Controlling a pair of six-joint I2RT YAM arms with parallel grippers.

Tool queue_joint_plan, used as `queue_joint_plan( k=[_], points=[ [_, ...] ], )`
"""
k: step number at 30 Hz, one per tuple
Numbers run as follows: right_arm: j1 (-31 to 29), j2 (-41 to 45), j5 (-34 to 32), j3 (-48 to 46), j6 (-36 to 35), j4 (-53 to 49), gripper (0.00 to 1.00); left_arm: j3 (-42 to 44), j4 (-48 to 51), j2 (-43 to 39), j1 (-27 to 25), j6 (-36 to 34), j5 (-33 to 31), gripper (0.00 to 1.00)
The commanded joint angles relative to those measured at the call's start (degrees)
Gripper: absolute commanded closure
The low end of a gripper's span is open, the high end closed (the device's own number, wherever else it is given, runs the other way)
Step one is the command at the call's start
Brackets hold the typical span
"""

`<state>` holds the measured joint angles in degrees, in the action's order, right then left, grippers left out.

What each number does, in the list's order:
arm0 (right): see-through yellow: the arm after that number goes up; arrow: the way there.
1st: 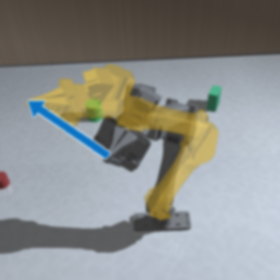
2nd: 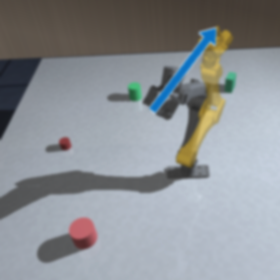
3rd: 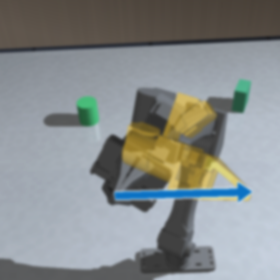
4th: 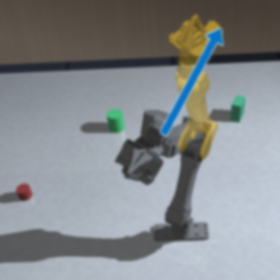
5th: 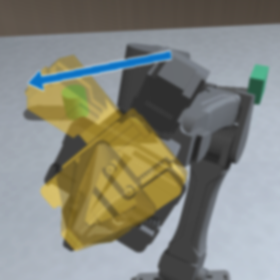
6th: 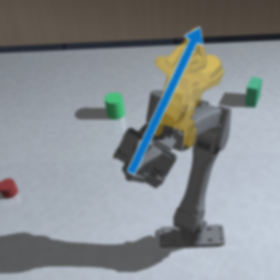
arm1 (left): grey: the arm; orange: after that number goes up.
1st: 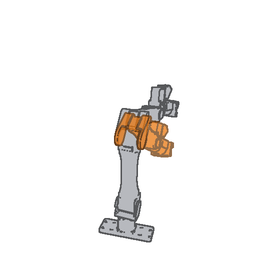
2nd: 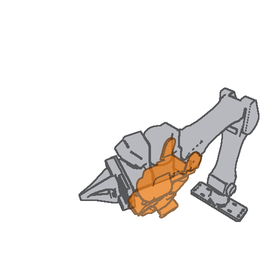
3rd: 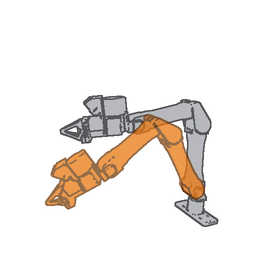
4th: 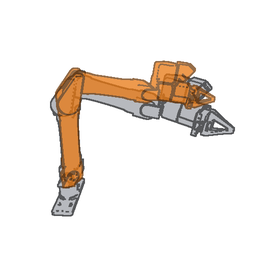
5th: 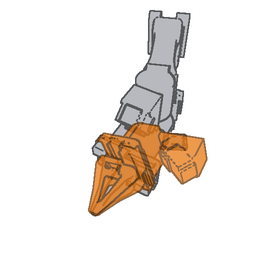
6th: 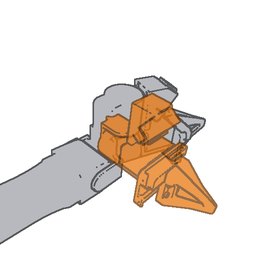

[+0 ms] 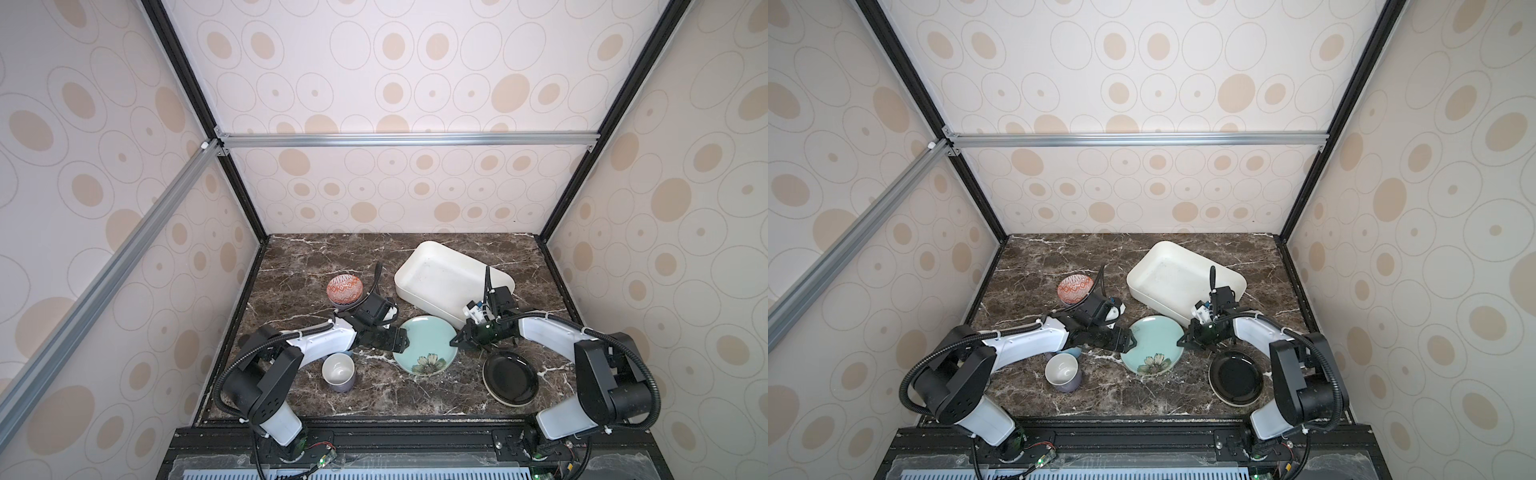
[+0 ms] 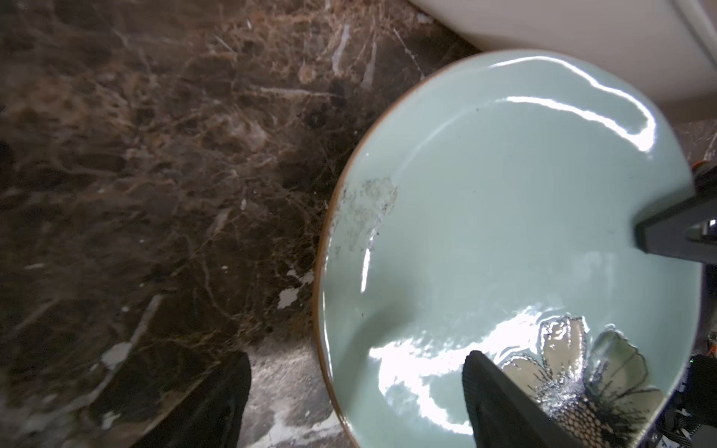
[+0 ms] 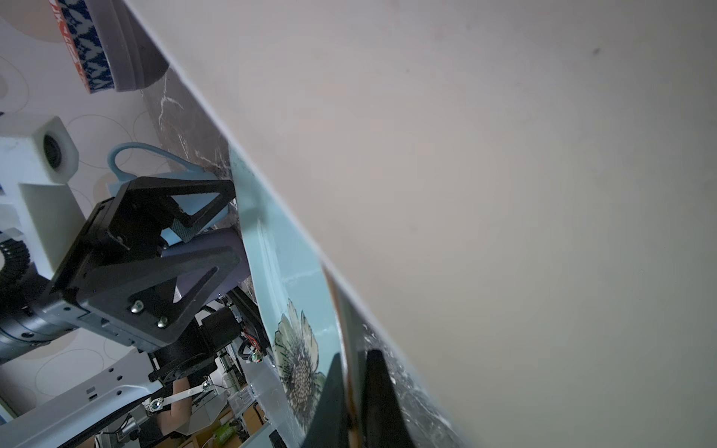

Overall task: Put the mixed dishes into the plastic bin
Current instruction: 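Lift the plate with both grippers toward the white bin's side, then carry the mint-green plate over the white bin with both grippers and lower it in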

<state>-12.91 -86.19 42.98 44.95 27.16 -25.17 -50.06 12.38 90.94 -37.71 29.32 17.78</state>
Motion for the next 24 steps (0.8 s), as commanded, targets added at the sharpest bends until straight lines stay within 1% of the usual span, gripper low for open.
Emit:
queue_joint_plan(
  k=[1, 2, 3, 4, 6, 10, 14, 19, 24],
  points=[
    [-0.28, 3.41, 4.76, 2.60, 0.30, -0.34, 1.00, -3.21, 3.42, -3.04, 1.06, -1.80, -2.36, 0.11],
    [-0.28, 3.78, 4.74, 2.75, 0.27, -0.56, 1.00, -3.57, 3.66, -3.74, 1.36, -1.88, -2.56, 0.10],
    [-0.28, 4.20, 4.66, 3.05, 0.26, -0.99, 1.00, -4.23, 4.04, -4.49, 1.72, -1.98, -2.72, 0.05],
    [-0.28, 4.60, 4.70, 3.41, 0.22, -1.46, 1.00, -4.93, 4.42, -5.06, 1.94, -2.15, -2.90, 0.03],
    [-0.28, 5.30, 4.55, 4.51, 0.19, -2.39, 1.00, -7.05, 5.70, -6.32, 2.23, -2.66, -3.06, 0.01],
    [-0.28, 6.06, 4.23, 8.00, 0.04, -4.11, 1.00, -12.35, 8.40, -7.58, 2.57, -3.90, -3.95, 0.01],
    [-0.19, 5.23, 3.62, 12.87, 0.44, -4.96, 1.00, -18.48, 10.05, -7.55, 4.13, -5.42, -4.42, 0.01],
    [1.28, 2.11, 2.36, 19.56, -0.09, -6.56, 1.00, -29.38, 13.19, -2.65, 7.65, -8.31, -4.25, 0.01],
    [4.42, -2.50, 0.53, 25.35, 0.83, -5.71, 1.00, -41.49, 15.33, 5.54, 10.62, -9.89, -3.68, 0.01]
  ],
)
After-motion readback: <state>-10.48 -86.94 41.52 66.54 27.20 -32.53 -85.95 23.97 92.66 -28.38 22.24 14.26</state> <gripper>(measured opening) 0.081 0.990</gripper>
